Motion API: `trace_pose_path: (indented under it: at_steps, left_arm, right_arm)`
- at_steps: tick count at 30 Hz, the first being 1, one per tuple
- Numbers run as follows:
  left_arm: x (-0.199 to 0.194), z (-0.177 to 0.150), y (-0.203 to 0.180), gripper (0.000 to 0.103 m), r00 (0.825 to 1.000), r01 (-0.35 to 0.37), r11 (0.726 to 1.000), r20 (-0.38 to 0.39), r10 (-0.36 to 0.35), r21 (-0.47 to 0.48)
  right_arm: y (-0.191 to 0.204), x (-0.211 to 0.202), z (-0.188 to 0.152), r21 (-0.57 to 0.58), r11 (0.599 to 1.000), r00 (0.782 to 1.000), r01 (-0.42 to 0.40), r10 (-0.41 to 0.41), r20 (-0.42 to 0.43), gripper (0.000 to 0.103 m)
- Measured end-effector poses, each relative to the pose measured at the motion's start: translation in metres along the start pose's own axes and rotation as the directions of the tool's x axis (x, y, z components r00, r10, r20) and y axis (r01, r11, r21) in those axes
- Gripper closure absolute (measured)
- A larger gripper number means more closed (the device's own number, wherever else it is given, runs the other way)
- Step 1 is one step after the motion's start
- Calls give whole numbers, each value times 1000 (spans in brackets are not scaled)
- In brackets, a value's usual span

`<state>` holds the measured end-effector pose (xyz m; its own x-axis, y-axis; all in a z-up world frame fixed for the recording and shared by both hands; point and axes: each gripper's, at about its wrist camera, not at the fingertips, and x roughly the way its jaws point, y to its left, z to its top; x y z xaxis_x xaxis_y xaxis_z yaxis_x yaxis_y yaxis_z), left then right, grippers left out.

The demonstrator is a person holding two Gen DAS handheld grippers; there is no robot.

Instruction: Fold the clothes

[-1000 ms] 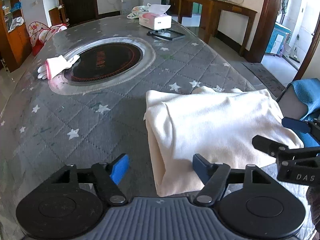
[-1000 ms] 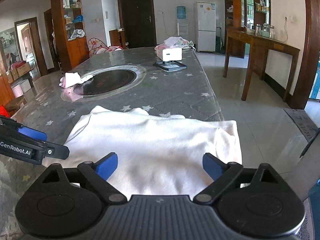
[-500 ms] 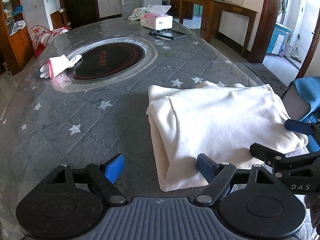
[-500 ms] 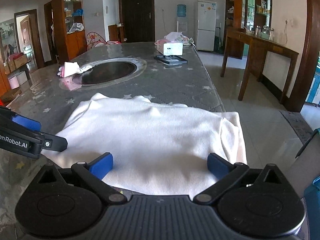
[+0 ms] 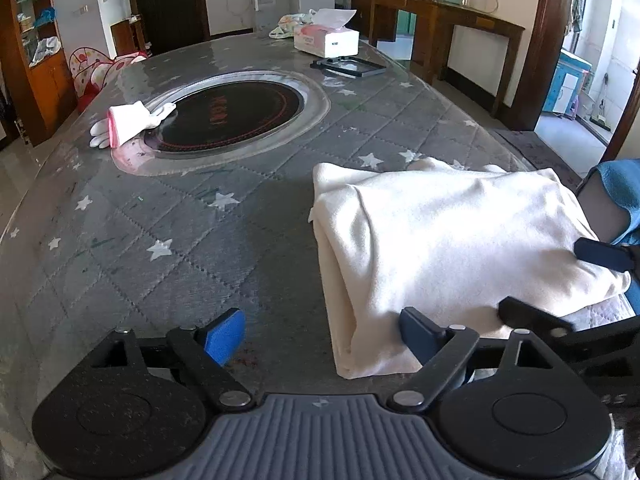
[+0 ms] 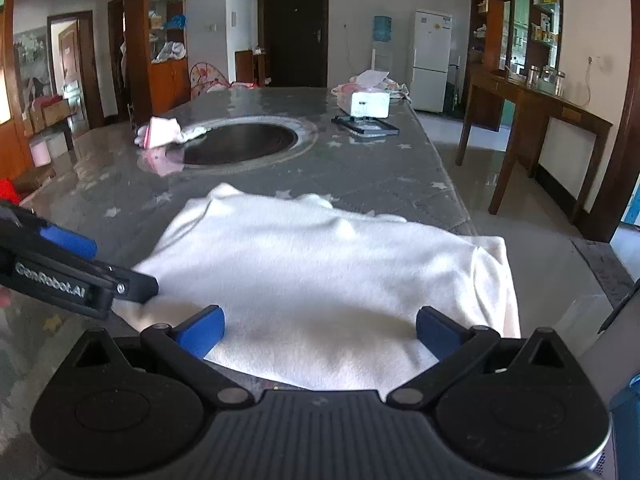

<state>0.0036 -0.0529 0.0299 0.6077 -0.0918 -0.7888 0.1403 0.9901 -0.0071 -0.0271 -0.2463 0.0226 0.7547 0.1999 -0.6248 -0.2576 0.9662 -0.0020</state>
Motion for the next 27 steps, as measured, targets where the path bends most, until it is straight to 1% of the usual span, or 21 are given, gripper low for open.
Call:
trace_pose_path:
  at_steps: [7, 17, 20, 27]
  left_arm:
    - [-9, -2, 2, 14, 1000, 3, 1000, 13, -3, -7]
    - [-22, -12, 7, 2, 1000, -7, 1000, 22, 7, -18]
    - [-27, -15, 9, 0, 1000, -2, 1000, 27, 3, -27]
    - [-34, -23, 11, 0, 1000, 0, 1000, 26, 1, -31]
  right_arm:
    - [1, -15, 0, -15, 1000, 1000, -5, 6, 23, 0]
    - [3, -19, -4, 11, 1000, 1000, -15, 15, 0, 0]
    - [4, -20, -5, 26, 999, 1000, -24, 24, -6, 0]
    - [10, -22, -7, 29, 999, 1000, -24, 24, -5, 0]
